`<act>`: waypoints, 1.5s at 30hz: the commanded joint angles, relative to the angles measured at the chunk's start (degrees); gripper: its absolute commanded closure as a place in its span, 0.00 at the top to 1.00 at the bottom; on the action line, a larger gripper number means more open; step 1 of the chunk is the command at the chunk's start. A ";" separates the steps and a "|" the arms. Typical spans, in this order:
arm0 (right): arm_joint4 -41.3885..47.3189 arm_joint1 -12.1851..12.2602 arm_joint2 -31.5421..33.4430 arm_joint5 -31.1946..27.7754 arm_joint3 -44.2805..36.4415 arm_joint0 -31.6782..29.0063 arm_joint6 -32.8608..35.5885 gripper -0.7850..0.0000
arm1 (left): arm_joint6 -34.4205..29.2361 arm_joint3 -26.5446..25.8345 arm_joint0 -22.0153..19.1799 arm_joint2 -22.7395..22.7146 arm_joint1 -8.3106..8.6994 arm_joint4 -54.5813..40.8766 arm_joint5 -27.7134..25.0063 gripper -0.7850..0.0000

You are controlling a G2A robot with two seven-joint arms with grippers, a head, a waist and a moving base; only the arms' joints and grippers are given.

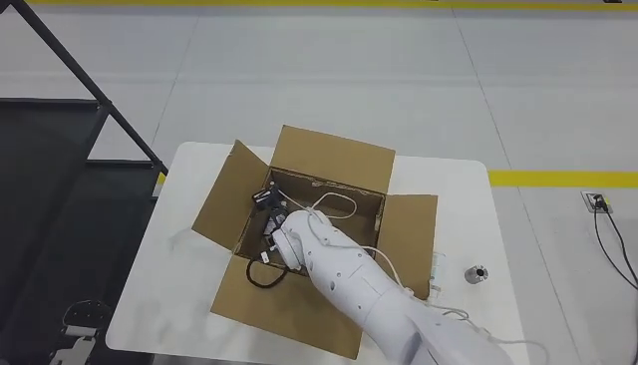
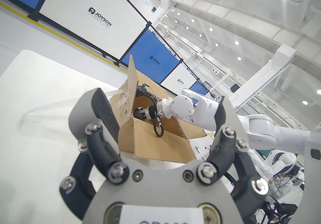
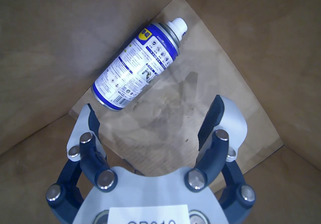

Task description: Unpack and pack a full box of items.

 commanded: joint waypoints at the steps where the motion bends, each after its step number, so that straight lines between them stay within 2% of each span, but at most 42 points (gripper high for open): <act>1: -0.44 0.23 0.26 0.07 -0.32 -0.21 0.52 1.00 | 0.15 -0.19 -0.06 0.16 -0.09 0.32 0.23 1.00; 7: -2.04 0.64 0.88 -0.19 -0.90 -0.44 2.54 1.00 | 0.52 -0.42 -0.25 0.55 -0.33 1.08 0.77 1.00; 17: -3.73 0.51 2.39 3.86 -0.66 -0.16 3.42 1.00 | 1.05 0.46 -0.66 0.41 -0.58 0.44 1.07 1.00; 23: -4.66 0.65 3.00 0.18 -1.52 -0.31 3.72 1.00 | 0.95 0.84 -0.82 0.25 -0.68 -0.04 0.95 1.00; 29: -5.73 0.32 3.29 -0.47 -1.61 -0.99 3.90 1.00 | 0.96 0.93 -0.88 0.12 -0.81 -0.16 0.80 1.00; 38: -6.74 -1.20 4.11 6.21 0.78 -0.77 1.86 1.00 | 1.25 1.34 -1.08 -0.52 -1.01 -0.78 1.25 1.00; 45: -6.34 -1.50 5.83 10.10 2.55 -0.16 0.61 1.00 | 0.73 0.80 -1.81 -0.62 -1.09 -0.32 2.57 1.00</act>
